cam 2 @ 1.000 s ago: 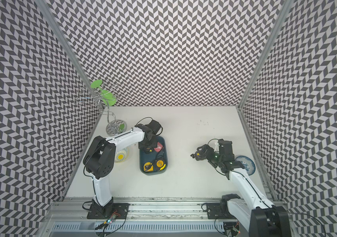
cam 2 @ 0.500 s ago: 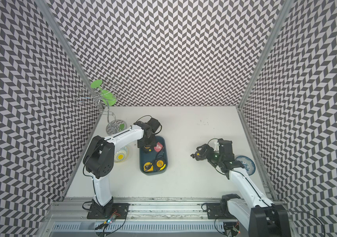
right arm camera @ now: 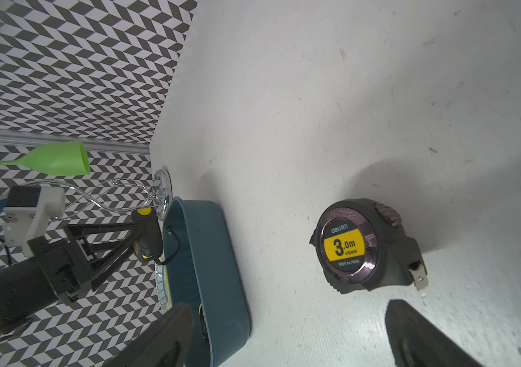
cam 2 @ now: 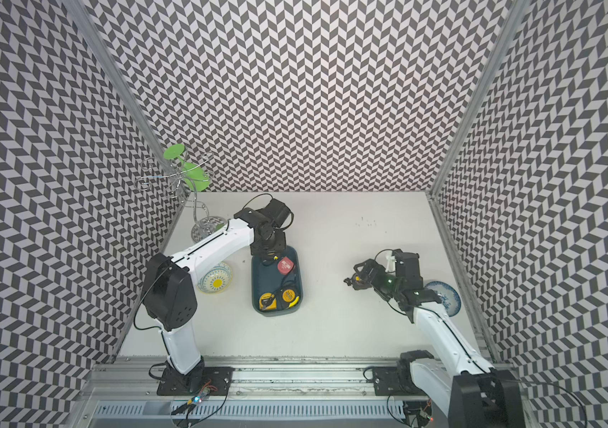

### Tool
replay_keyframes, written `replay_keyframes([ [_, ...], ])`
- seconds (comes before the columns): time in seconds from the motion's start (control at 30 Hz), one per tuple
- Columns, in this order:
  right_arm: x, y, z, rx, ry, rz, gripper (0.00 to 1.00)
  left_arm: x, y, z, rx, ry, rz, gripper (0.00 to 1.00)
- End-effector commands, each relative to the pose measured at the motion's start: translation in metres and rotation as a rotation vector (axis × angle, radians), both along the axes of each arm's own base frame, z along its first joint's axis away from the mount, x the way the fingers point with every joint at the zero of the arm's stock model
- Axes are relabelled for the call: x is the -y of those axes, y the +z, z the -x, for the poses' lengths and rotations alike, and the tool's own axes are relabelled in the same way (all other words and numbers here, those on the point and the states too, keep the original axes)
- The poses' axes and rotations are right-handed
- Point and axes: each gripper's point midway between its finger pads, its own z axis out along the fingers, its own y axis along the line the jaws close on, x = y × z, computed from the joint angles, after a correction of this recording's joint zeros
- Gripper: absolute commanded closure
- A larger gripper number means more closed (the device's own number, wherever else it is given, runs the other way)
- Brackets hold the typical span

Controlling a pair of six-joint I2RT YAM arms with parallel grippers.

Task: Take the tape measure out of the storage box
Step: Pick up the tape measure from the storage box, then place the tape measure at the center of the board.

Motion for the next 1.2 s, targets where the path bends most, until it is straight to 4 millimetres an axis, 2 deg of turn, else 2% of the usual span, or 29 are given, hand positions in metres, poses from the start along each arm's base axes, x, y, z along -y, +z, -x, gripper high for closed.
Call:
replay_keyframes([
  [0.0,-0.005,0.027,-0.016,0.106,0.032,-0.017,0.01,0.006,0.036,0.001,0.056,0.011,0.054,1.0],
  [0.27,-0.021,0.061,-0.028,0.233,0.108,-0.011,0.01,0.022,0.089,-0.007,0.13,0.017,0.178,1.0],
  [0.4,-0.039,0.082,-0.033,0.32,0.155,-0.012,0.01,0.034,0.115,-0.008,0.158,0.017,0.267,1.0],
  [0.6,-0.077,0.114,-0.038,0.452,0.231,0.013,0.01,0.051,0.142,-0.004,0.185,0.018,0.399,1.0],
  [0.87,-0.114,0.149,-0.045,0.591,0.271,0.001,0.01,0.077,0.17,0.006,0.224,0.007,0.559,1.0],
  [1.03,-0.136,0.167,-0.045,0.66,0.276,-0.037,0.01,0.091,0.175,0.014,0.218,0.005,0.632,1.0],
  [1.17,-0.146,0.173,-0.048,0.697,0.267,-0.031,0.01,0.101,0.179,0.019,0.212,0.002,0.7,1.0],
])
